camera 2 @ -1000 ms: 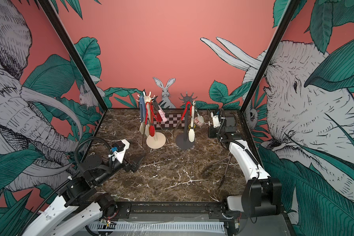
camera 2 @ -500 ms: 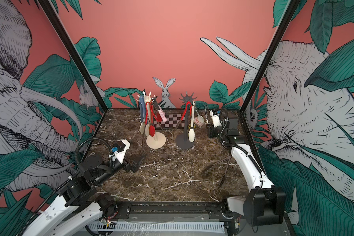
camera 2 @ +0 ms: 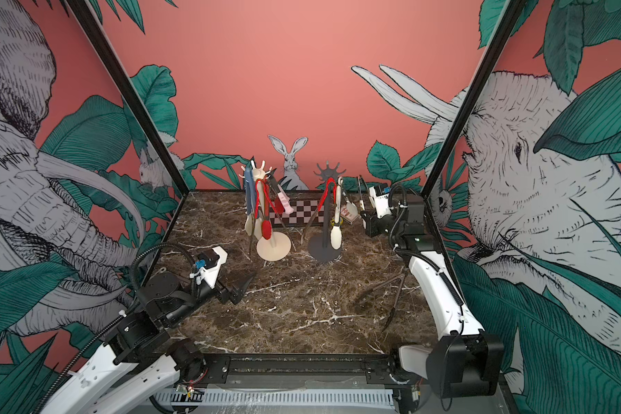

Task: Hang food tongs on kitchen utensil racks
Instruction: Hang the food tongs on the rack.

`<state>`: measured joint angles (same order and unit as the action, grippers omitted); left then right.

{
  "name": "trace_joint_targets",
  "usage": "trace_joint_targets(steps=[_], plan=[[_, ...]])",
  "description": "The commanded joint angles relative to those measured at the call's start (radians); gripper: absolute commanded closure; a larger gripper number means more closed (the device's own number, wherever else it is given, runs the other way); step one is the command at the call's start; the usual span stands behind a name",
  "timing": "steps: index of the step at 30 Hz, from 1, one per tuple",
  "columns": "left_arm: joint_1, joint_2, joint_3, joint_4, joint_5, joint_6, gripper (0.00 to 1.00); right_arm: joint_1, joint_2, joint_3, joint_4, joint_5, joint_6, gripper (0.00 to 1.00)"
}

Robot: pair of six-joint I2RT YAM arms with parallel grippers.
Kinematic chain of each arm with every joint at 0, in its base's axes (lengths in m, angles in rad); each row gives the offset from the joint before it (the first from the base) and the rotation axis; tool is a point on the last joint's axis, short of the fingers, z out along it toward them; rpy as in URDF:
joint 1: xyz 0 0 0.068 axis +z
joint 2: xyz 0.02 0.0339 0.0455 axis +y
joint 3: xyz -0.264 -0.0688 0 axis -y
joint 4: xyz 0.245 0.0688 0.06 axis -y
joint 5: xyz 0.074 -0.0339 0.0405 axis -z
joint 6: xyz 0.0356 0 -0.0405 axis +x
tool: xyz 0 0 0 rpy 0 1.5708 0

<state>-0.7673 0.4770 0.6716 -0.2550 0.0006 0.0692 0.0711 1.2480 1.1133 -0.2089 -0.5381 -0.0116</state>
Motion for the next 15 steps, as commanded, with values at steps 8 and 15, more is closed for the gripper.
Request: trace_joint_targets(steps=[8, 15], plan=[[0.0, -0.013, -0.01, 0.028, 0.015, 0.014, 0.01, -0.016, -0.02, 0.063, 0.04, -0.096, -0.071, 1.0], [0.0, -0.013, -0.013, 0.028, 0.018, 0.014, 0.0, -0.033, -0.012, 0.093, 0.04, -0.181, -0.059, 1.0]])
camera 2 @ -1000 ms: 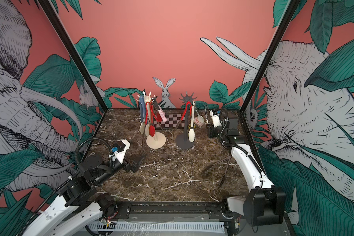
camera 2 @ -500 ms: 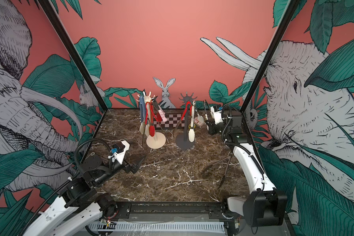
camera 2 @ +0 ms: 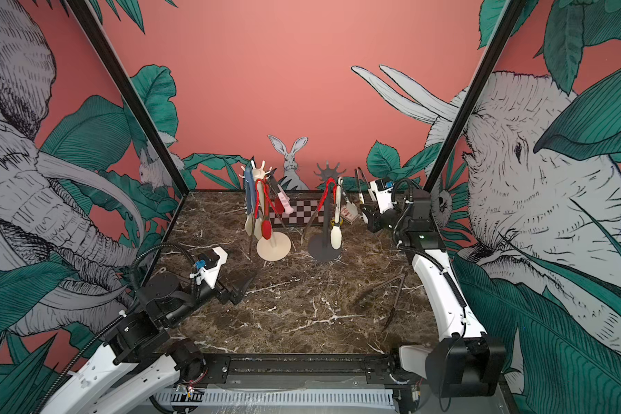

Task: Hang food tongs on kitchen utensil racks
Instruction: Hang the food tongs on the rack.

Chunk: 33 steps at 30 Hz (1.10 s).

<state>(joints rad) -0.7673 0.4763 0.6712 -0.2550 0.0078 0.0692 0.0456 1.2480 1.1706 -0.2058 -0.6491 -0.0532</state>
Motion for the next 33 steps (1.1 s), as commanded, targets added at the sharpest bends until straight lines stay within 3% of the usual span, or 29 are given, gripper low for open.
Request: trace_joint_targets(steps=[1, 33], plan=[[0.0, -0.012, -0.013, 0.028, 0.013, 0.015, 0.0, -0.007, -0.011, 0.038, 0.038, -0.072, -0.016, 1.0], [0.0, -0.005, -0.018, 0.045, 0.032, 0.01, 0.01, -0.015, 0.0, 0.104, 0.013, -0.249, 0.001, 1.0]])
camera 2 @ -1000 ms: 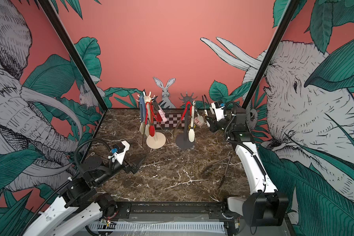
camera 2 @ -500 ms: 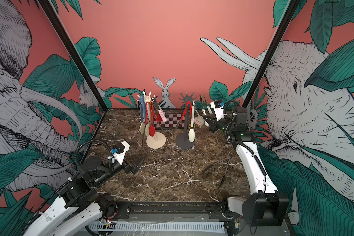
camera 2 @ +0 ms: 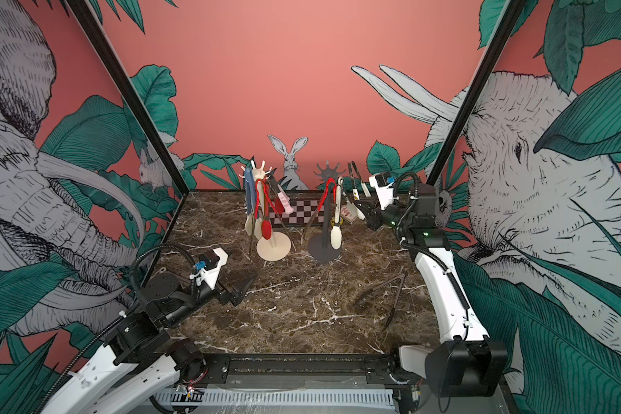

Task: Hang food tongs on kitchen utensil racks
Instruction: Hang the food tongs on the rack.

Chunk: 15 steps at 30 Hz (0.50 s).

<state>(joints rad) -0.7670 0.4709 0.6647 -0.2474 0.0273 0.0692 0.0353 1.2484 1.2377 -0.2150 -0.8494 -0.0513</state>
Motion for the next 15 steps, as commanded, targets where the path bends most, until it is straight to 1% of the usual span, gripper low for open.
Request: trace_joint_targets(steps=[1, 15], plan=[[0.0, 0.0, -0.011, 0.036, 0.015, 0.01, 0.0, -0.004, 0.003, 0.041, 0.024, -0.059, 0.002, 1.0], [0.0, -0.009, -0.018, 0.033, 0.018, 0.006, 0.01, -0.005, 0.034, 0.067, -0.001, -0.117, 0.014, 1.0]])
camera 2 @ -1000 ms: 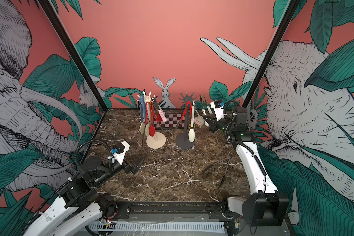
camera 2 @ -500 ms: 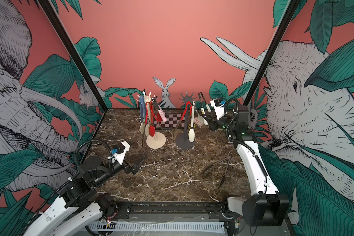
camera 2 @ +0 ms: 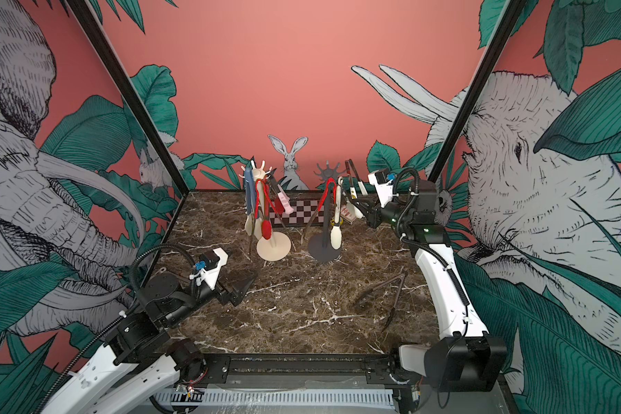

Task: Hang food tongs on kitchen utensil racks
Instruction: Hang the food tongs on the rack.

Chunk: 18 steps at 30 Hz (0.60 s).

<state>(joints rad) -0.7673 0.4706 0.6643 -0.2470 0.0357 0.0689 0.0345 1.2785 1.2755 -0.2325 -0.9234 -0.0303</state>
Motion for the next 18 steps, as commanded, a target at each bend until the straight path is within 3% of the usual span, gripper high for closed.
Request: trace_joint_targets(steps=[1, 18], plan=[[0.0, -0.01, -0.018, 0.031, 0.009, 0.006, 0.0, -0.004, 0.005, 0.03, 0.013, -0.048, -0.008, 1.0], [0.0, -0.019, -0.015, 0.018, 0.003, 0.009, 0.0, -0.004, 0.037, 0.062, -0.005, -0.076, -0.011, 1.0]])
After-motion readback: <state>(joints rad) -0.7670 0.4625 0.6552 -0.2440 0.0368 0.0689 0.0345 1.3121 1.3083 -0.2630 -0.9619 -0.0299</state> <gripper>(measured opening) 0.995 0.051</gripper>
